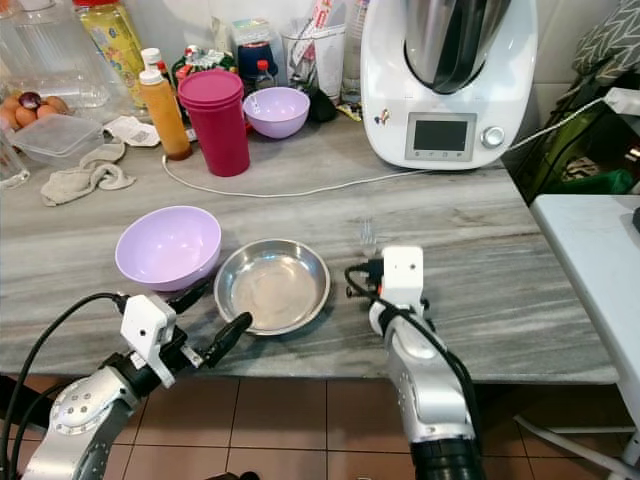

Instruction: Setting the table

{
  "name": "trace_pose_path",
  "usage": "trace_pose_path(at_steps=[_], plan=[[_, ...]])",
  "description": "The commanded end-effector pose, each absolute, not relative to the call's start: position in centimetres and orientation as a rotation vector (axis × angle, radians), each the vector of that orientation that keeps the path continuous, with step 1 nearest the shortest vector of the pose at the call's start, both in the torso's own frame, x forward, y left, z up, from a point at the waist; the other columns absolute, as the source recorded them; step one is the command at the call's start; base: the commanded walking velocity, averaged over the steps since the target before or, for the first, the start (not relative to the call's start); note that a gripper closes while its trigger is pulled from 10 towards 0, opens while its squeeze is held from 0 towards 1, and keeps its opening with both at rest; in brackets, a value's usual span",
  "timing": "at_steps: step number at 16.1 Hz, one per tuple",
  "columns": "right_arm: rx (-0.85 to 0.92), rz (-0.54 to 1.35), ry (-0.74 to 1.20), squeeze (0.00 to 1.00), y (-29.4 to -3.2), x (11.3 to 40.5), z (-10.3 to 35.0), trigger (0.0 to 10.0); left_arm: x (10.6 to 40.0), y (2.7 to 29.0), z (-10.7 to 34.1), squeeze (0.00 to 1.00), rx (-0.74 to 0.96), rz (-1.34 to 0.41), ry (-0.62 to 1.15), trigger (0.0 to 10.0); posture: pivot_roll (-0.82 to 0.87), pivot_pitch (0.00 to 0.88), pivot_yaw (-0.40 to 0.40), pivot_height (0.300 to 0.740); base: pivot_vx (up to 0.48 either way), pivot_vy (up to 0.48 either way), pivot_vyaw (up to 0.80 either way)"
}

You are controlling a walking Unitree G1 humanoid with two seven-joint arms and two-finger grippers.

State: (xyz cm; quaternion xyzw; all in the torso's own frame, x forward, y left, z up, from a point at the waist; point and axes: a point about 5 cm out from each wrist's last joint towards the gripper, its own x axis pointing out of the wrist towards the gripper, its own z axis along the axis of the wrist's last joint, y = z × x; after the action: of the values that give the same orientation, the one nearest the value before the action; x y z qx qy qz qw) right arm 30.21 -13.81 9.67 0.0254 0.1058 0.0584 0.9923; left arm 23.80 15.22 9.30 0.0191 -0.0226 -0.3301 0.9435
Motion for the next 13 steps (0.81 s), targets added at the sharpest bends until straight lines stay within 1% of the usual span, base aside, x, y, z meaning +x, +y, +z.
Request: trace_pose_path(at_steps=[1, 4, 9, 13], plan=[[0.056, 0.137, 0.187, 0.00, -13.5, 30.1, 10.5, 10.0, 23.6, 15.3, 9.5, 0.00, 0.048, -0.693, -0.059, 10.0, -0.16, 0.095, 0.017, 0.740, 0.000, 0.000, 0.00], [0.064, 0.159, 0.209, 0.00, -13.0, 29.4, 10.2, 10.0, 23.7, 15.5, 9.4, 0.00, 0.060, -0.706, -0.053, 10.0, -0.17, 0.099, 0.026, 0.740, 0.000, 0.000, 0.00], [0.104, 0.198, 0.251, 0.00, -12.2, 29.3, 9.9, 10.0, 23.8, 15.6, 9.3, 0.00, 0.068, -0.725, -0.053, 10.0, -0.17, 0.101, 0.029, 0.740, 0.000, 0.000, 0.00], [0.101, 0.202, 0.266, 0.00, -12.4, 29.1, 9.6, 10.0, 23.5, 15.4, 9.5, 0.00, 0.052, -0.765, -0.065, 10.0, -0.16, 0.104, 0.025, 0.740, 0.000, 0.000, 0.00]])
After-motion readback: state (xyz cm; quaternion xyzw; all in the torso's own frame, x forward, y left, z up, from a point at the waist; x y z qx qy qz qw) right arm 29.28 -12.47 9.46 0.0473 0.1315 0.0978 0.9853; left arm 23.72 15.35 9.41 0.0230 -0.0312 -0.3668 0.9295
